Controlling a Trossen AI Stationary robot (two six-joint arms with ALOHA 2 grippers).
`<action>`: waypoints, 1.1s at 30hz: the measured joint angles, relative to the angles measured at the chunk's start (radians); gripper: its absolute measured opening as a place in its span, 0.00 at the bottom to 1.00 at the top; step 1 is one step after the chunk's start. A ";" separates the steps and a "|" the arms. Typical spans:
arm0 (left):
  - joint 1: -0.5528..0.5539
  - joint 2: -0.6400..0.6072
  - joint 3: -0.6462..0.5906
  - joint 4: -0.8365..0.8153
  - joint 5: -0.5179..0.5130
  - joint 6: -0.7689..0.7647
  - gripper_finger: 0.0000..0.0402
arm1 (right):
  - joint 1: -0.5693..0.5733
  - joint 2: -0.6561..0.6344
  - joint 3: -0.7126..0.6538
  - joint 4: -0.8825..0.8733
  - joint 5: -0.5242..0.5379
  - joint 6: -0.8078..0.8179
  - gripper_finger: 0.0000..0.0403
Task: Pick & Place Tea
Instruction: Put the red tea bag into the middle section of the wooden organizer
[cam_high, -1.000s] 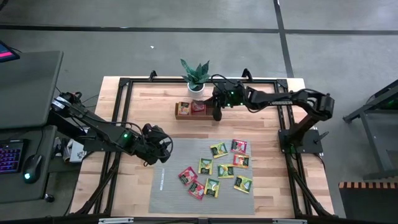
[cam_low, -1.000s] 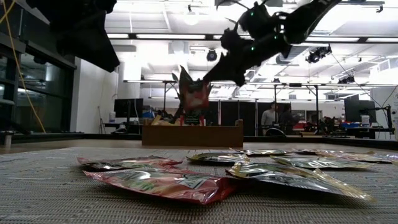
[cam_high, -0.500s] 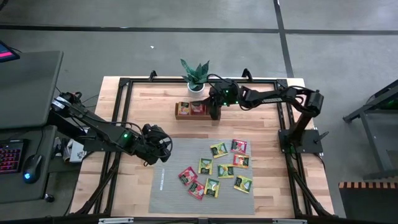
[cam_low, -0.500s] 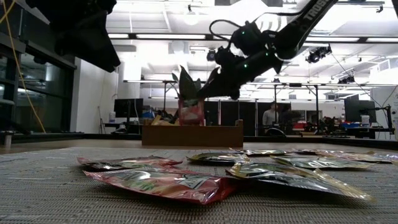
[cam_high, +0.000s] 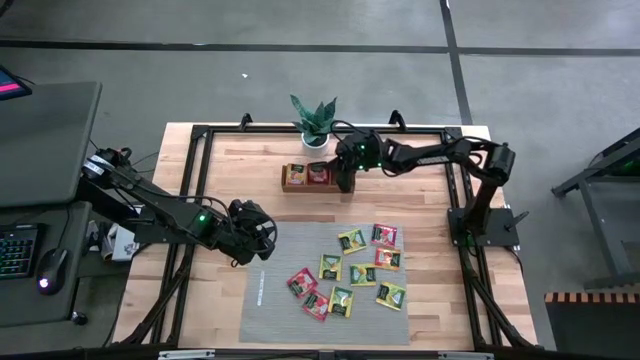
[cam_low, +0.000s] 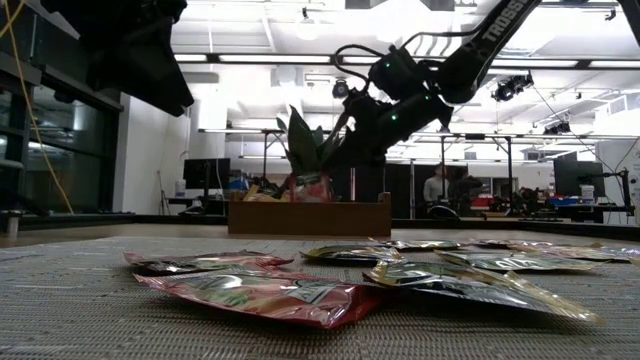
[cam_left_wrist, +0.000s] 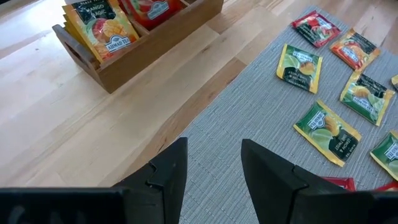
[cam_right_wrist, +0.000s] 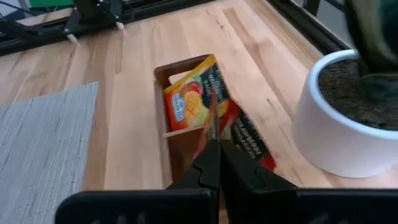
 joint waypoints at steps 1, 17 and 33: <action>0.000 0.000 0.000 0.001 -0.001 0.000 0.37 | -0.001 0.000 0.000 -0.001 0.001 0.000 0.00; 0.000 0.000 0.000 0.002 0.003 0.001 0.37 | 0.001 0.000 0.000 -0.006 0.000 0.049 0.02; 0.000 0.000 0.000 0.000 0.106 -0.012 0.37 | 0.011 -0.130 0.000 -0.014 -0.038 0.154 0.38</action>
